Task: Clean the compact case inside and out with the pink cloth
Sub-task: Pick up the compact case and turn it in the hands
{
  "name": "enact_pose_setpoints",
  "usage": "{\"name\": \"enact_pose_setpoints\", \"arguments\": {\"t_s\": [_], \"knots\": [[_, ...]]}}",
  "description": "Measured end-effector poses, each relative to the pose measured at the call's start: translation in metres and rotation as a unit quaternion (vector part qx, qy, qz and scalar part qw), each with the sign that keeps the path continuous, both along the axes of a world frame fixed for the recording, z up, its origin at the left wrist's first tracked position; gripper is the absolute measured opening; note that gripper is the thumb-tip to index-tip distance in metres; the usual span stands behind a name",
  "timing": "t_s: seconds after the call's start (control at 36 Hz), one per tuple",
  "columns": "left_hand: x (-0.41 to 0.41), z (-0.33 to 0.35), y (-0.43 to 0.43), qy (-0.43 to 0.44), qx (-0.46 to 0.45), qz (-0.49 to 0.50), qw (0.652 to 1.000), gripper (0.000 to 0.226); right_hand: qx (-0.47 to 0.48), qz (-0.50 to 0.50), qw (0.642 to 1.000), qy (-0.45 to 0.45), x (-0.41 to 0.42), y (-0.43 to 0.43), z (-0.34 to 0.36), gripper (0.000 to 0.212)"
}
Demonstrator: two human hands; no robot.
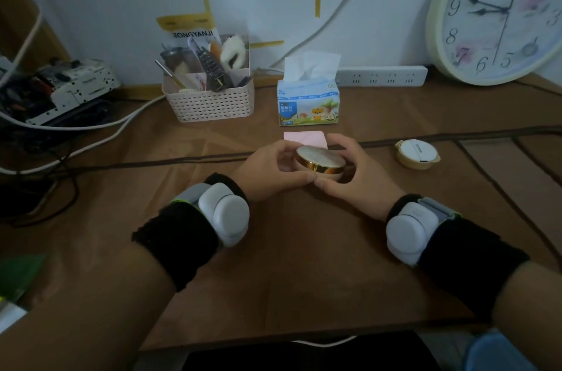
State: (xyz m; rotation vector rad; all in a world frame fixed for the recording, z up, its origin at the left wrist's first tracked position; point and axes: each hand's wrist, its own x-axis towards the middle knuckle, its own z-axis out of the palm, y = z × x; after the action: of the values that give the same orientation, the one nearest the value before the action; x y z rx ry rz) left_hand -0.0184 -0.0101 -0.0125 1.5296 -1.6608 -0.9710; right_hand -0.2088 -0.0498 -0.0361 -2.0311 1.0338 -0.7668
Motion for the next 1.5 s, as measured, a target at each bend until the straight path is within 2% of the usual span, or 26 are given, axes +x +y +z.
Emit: {"name": "enact_pose_setpoints", "arguments": {"t_s": [0.28, 0.42, 0.67, 0.81, 0.94, 1.03, 1.17, 1.36, 1.5], "knots": [[-0.0006, -0.0032, -0.0052, 0.052, 0.016, -0.006, 0.998, 0.039, 0.014, -0.021, 0.999, -0.042, -0.0015, -0.0033, -0.0018, 0.077], [-0.0026, -0.0042, -0.0077, 0.067, 0.039, -0.008, 0.997, 0.058, 0.012, -0.028, 0.998, -0.048, -0.0017, -0.0023, -0.0005, 0.073], [-0.0023, 0.0029, -0.0086, 0.061, 0.012, 0.005, 0.998, 0.051, 0.037, -0.019, 0.997, -0.064, -0.0032, -0.0054, -0.0024, 0.078], [-0.0021, 0.0009, -0.0074, 0.102, 0.041, 0.002, 0.994, 0.045, 0.052, -0.009, 0.997, -0.060, -0.0028, -0.0061, -0.0017, 0.069], [-0.0053, 0.0009, -0.0081, 0.138, 0.083, 0.008, 0.987, 0.053, 0.051, -0.021, 0.996, -0.072, -0.0031, -0.0052, -0.0020, 0.060], [-0.0071, 0.0029, -0.0084, 0.116, 0.076, -0.001, 0.990, 0.055, 0.046, -0.018, 0.996, -0.069, -0.0029, -0.0053, -0.0026, 0.057], [-0.0078, 0.0048, -0.0085, 0.104, 0.053, -0.003, 0.993, 0.053, 0.049, -0.015, 0.995, -0.080, -0.0031, -0.0049, -0.0010, 0.057], [-0.0050, 0.0000, -0.0073, 0.137, 0.097, -0.001, 0.986, 0.038, 0.066, -0.009, 0.992, -0.105, -0.0033, -0.0018, 0.0037, 0.063], [-0.0082, 0.0014, -0.0087, 0.160, 0.083, 0.005, 0.984, 0.047, 0.043, -0.050, 0.987, -0.149, -0.0032, -0.0015, 0.0040, 0.063]]}}
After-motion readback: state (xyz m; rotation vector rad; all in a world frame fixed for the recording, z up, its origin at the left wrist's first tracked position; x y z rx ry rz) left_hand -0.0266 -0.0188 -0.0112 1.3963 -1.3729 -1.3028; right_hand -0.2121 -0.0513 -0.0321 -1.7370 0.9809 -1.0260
